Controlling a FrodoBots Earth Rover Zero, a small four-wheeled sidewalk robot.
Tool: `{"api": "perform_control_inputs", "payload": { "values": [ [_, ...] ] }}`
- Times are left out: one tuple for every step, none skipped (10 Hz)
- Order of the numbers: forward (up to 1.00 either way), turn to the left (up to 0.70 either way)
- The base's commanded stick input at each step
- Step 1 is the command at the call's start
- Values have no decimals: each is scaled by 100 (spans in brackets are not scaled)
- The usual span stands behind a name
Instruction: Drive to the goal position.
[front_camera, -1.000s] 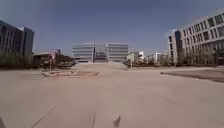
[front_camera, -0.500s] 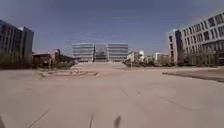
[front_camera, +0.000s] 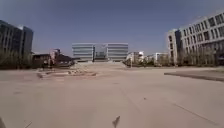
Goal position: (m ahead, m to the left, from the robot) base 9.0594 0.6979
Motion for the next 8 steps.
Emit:
{"api": "perform_control_inputs", "payload": {
  "values": [
    [70,0],
    [70,0],
    [70,0],
    [70,0],
    [70,0],
    [70,0],
    [70,0],
    [70,0]
  ]
}}
